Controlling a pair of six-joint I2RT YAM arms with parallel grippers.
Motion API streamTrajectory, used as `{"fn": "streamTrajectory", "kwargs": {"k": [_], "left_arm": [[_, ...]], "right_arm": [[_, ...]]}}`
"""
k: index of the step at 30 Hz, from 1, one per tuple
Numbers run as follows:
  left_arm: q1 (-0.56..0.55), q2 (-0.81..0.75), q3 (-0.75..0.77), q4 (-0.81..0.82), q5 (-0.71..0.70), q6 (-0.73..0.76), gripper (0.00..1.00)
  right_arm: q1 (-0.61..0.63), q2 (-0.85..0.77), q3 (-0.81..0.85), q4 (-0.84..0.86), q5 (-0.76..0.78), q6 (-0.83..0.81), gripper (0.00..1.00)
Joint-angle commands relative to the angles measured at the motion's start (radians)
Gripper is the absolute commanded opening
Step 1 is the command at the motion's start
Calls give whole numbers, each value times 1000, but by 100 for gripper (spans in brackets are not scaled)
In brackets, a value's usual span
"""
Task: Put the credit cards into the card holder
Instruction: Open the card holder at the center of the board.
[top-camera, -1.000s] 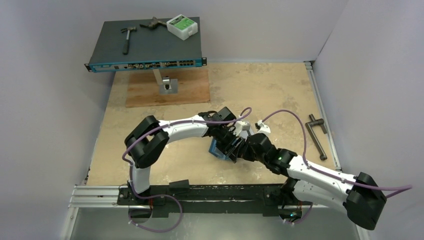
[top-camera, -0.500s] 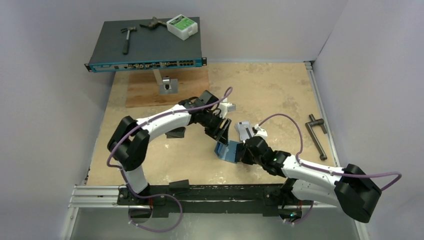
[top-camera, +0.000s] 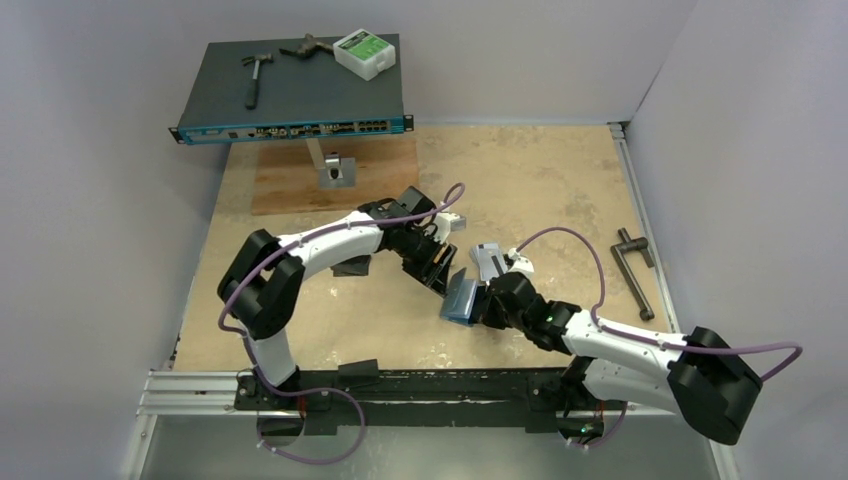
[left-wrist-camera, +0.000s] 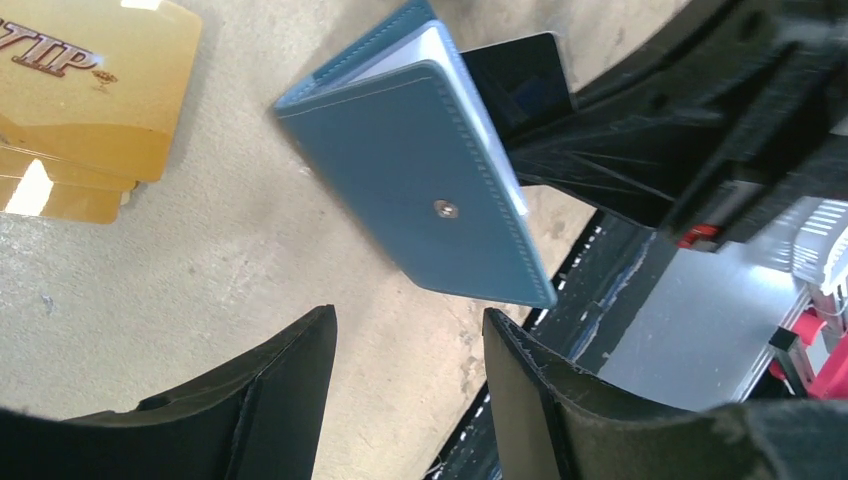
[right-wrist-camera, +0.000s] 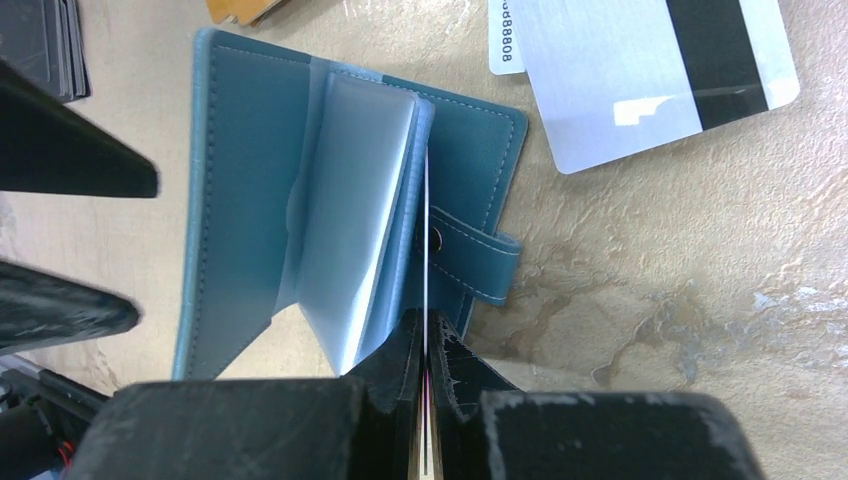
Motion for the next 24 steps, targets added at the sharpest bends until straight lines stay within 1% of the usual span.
{"fn": "streamTrajectory", "kwargs": {"k": [1, 3, 4, 8, 9, 13, 15, 16, 21, 23, 24], "left_arm": [[-3, 52, 38, -2, -35, 22, 56], [-7, 74, 60, -9, -29, 15, 62], [-11, 81, 74, -15, -23, 10, 70], [-8, 77, 90, -20, 35, -25, 74], [-6, 71, 90, -19, 55, -30, 80], [28, 39, 86, -21, 122, -52, 87], [58, 24, 83, -19, 182, -71, 98], [67, 11, 79, -18, 200, -74, 100], [71, -82, 83, -34, 276, -24, 100], [74, -110, 130, -90, 266, 46, 100], [80, -118, 155, -124, 284, 81, 97]], "right_arm": [[1, -18, -2, 39, 14, -2, 0], [2, -20, -5, 49, 4, -6, 0], [3, -24, -5, 76, 1, -8, 0], [3, -32, 15, 98, -9, -20, 0], [4, -34, 22, 98, -11, -24, 0], [10, -38, 52, 90, -8, -38, 0], [17, -33, 62, 87, -4, -41, 0], [21, -28, 66, 93, -6, -42, 0], [41, 9, 91, 122, -9, -46, 0], [50, 33, 113, 123, -5, -55, 0], [57, 45, 121, 123, -4, -60, 0]]}}
